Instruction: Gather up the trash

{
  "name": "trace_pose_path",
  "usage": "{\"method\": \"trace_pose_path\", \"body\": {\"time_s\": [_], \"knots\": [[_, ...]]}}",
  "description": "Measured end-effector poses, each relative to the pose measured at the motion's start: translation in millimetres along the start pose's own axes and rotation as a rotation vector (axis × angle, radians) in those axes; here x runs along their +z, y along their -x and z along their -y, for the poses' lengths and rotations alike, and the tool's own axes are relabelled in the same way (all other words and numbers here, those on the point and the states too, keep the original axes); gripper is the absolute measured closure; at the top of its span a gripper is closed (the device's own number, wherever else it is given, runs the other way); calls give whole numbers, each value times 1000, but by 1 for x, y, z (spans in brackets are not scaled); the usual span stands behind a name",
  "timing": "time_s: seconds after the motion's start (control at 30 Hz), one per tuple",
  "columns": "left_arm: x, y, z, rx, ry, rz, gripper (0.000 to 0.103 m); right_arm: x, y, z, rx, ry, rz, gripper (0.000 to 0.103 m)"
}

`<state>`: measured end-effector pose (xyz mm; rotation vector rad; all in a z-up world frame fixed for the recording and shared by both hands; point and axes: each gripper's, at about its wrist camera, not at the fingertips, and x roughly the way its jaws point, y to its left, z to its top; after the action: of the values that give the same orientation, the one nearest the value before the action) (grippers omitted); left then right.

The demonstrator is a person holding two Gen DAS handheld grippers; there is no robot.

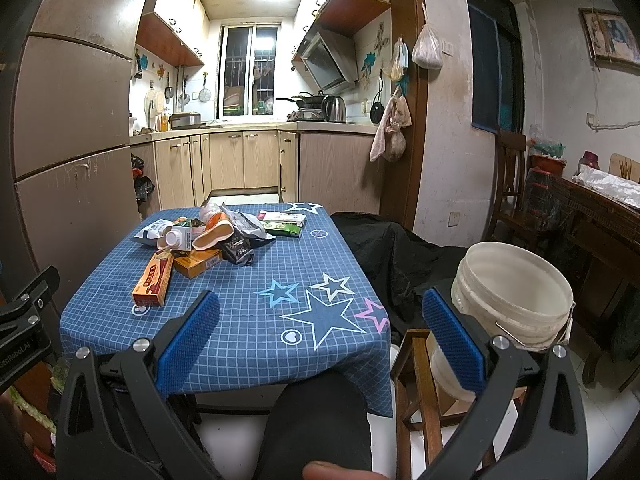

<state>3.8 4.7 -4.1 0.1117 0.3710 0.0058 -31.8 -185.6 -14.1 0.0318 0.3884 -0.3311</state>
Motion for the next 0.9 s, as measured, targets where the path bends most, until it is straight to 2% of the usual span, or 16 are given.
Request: {"method": "trace_pose_path", "body": {"time_s": [0.2,0.47,0.6,0.73,0.9], "knots": [[0,5,-1,27,6,8,5,-6,2,-1,43,-25,-5,5],[-2,11,-7,28,32,3,5,-6,9,4,258,-86,-9,5],[-4,9,-10,22,44,-7,5,-8,-1,-9,364,-64,-85,5],[-7,-5,-13,-21,51,-41,5,-8,-16,-20,385,-38,-134,5],[-13,-40,-26,6,97,-112,5,-10,-55,-25,424,-56,-213,5]]}}
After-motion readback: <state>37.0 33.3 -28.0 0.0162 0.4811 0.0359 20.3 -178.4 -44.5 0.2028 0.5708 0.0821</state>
